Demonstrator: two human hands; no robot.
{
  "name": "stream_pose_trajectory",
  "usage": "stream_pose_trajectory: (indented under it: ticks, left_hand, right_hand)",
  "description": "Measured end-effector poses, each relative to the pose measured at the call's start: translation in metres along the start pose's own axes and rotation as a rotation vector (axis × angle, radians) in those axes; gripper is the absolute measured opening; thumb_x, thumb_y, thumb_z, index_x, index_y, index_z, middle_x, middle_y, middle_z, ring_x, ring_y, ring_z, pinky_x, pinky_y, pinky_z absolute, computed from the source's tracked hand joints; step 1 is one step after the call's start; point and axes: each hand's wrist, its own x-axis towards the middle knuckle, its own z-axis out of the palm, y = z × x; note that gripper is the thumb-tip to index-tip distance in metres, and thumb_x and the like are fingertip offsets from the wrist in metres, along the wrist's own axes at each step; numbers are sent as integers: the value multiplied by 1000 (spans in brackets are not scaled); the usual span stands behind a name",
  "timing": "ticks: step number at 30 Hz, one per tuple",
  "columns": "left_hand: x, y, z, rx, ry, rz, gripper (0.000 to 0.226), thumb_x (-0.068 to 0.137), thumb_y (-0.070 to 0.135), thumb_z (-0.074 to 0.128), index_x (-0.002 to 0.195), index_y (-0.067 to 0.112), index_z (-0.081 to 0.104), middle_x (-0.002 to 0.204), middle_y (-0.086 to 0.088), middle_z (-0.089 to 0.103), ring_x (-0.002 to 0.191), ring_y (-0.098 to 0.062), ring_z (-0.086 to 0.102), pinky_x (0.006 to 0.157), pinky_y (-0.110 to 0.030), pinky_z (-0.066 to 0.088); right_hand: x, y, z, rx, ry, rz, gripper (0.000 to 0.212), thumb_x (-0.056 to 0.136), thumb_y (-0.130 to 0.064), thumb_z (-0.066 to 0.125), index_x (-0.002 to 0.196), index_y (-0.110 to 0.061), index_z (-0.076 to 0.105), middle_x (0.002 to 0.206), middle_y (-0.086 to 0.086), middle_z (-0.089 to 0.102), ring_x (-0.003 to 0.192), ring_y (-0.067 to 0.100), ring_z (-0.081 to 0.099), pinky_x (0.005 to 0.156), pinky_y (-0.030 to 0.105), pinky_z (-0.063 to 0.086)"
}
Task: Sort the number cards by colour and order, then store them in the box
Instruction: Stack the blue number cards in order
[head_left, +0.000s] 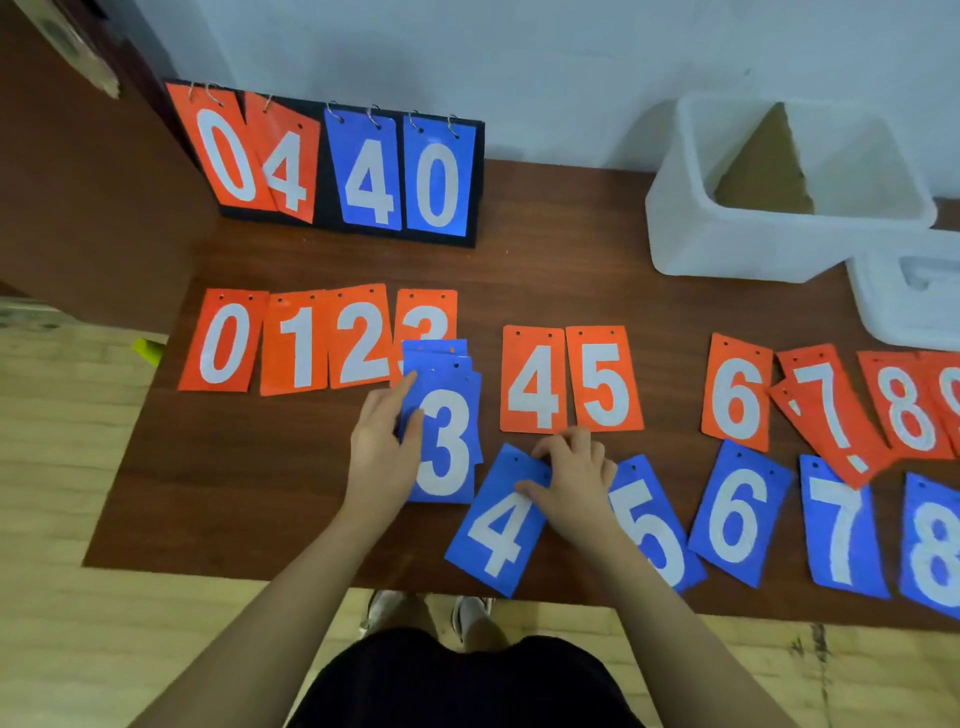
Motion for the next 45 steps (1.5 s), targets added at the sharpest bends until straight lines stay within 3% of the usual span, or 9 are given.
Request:
stream_pose_trajectory:
  ticks: [4, 9, 13, 19, 25, 30, 35, 40, 45]
  left_hand:
    - [-5, 3, -6, -6, -6, 23, 42, 92, 14, 53, 133, 20, 46, 119, 8, 47, 103, 2, 49, 73, -22, 53]
    - [0, 8, -15, 77, -27, 55, 42, 93, 14, 52, 134, 22, 46, 125, 3, 50, 109, -2, 44, 79, -26, 51]
    - [-2, 16, -9, 85, -98, 147, 44, 91, 13, 54, 134, 18, 45, 110, 12, 48, 97, -1, 49, 71, -12, 47]
    - [2, 30, 1, -11, -158, 314, 46, 90, 7, 54, 133, 19, 45, 104, 9, 50, 89, 4, 50, 71, -6, 45]
    - [25, 31, -12, -2, -173, 251, 47, 92, 12, 52, 136, 24, 41, 105, 8, 49, 89, -3, 50, 73, -7, 45]
    - [19, 47, -8, -145, -304, 189, 44, 92, 16, 52, 134, 27, 43, 103, 25, 44, 101, 0, 50, 81, -29, 53]
    - [14, 48, 7, -90, -274, 209, 52, 89, 13, 58, 136, 26, 41, 97, 21, 44, 89, 2, 51, 76, -18, 48]
    - [15, 45, 14, -114, -289, 54, 48, 90, 20, 54, 135, 24, 41, 108, 14, 42, 98, -4, 52, 71, -22, 53]
    - [8, 41, 25, -105, -328, -14, 46, 89, 21, 54, 133, 24, 43, 111, 12, 45, 105, -6, 52, 66, -20, 52]
  right_hand:
    - [-2, -2, -2, 158, 27, -66, 17, 86, -14, 61, 96, -23, 50, 106, -6, 50, 106, 16, 45, 94, 28, 25]
    - [-5, -14, -36, 610, 106, -160, 20, 88, -4, 59, 92, -23, 57, 90, -15, 58, 88, 3, 56, 72, 6, 43]
    - [0, -29, -62, 794, 199, -176, 20, 86, -6, 63, 94, -24, 61, 93, -18, 62, 91, -6, 57, 78, 14, 49]
    - [5, -53, -70, 919, 251, -113, 23, 85, -8, 65, 85, -32, 65, 86, -16, 67, 78, 8, 61, 66, 24, 52]
    - [7, -62, -75, 1140, 261, 53, 13, 85, -12, 66, 98, -14, 65, 94, 1, 69, 85, 15, 68, 61, 26, 54]
    - [16, -76, -63, 1069, 364, 60, 11, 87, -13, 63, 96, -19, 61, 98, 1, 67, 89, 15, 65, 67, 24, 51]
    - [17, -64, -54, 791, 433, -4, 26, 88, -18, 63, 113, -22, 59, 109, -10, 58, 100, 5, 52, 82, 17, 42]
    - [-7, 14, -43, 222, 355, 399, 46, 86, -31, 64, 129, -19, 49, 134, 6, 44, 126, 26, 37, 106, 44, 28]
    - [-26, 52, -29, 131, 196, 593, 60, 77, -39, 70, 127, -16, 45, 136, 9, 32, 129, 33, 27, 109, 47, 19]
